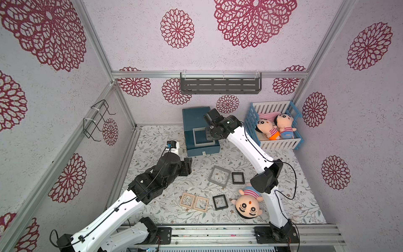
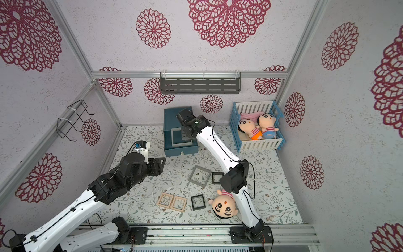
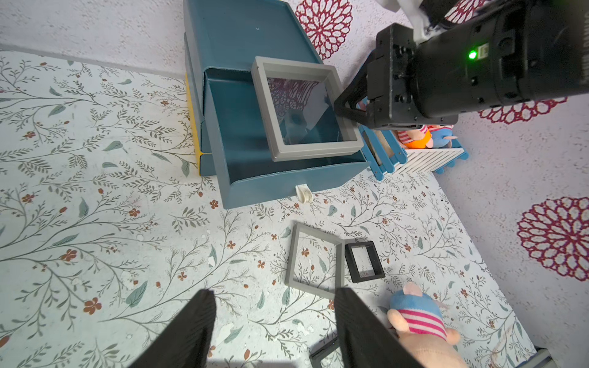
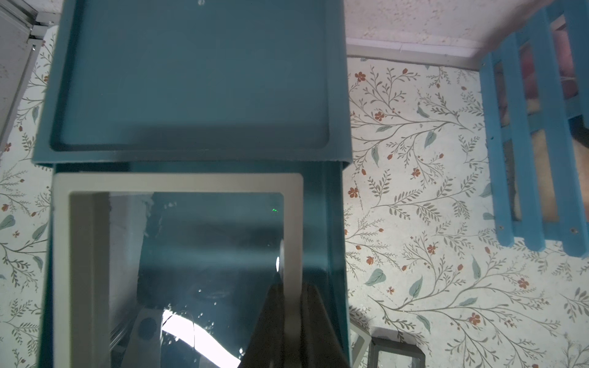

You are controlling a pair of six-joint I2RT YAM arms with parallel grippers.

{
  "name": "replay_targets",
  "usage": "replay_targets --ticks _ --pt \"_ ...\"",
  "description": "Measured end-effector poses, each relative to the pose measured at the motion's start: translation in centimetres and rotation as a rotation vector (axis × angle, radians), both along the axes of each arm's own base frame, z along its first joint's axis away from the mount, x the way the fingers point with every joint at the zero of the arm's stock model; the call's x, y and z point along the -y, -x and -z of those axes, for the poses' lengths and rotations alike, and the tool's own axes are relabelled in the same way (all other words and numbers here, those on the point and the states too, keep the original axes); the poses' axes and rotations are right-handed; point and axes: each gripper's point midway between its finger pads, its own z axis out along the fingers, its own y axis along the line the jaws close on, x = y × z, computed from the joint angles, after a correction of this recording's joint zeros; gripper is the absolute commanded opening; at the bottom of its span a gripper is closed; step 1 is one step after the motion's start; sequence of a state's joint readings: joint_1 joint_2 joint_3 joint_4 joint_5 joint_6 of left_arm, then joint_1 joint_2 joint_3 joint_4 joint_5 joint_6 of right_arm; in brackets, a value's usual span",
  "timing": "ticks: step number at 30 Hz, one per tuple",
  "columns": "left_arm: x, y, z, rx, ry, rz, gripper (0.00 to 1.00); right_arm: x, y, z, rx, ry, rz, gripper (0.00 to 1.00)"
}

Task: Place the brooch boxes into the drawer by color
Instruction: Place the brooch box in the drawer.

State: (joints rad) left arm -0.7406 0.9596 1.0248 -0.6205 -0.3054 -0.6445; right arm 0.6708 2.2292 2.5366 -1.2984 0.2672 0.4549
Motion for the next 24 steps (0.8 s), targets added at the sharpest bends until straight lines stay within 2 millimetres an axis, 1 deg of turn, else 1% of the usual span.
replay_targets --ticks 7,18,24 --pt "0.0 0.0 0.0 -0.002 0.005 -0.003 0.66 -0.7 -0.2 2.1 -0.045 0.003 -0.014 0.00" --pt "0.1 0.0 0.0 -0.005 0.010 -0.002 0.66 -0.4 -0.8 3.3 -0.066 0.010 0.001 0.00" --pt "0.1 0.0 0.1 -0.008 0.013 0.000 0.66 -0.1 -1.1 4.0 -0.084 0.003 0.008 0.09"
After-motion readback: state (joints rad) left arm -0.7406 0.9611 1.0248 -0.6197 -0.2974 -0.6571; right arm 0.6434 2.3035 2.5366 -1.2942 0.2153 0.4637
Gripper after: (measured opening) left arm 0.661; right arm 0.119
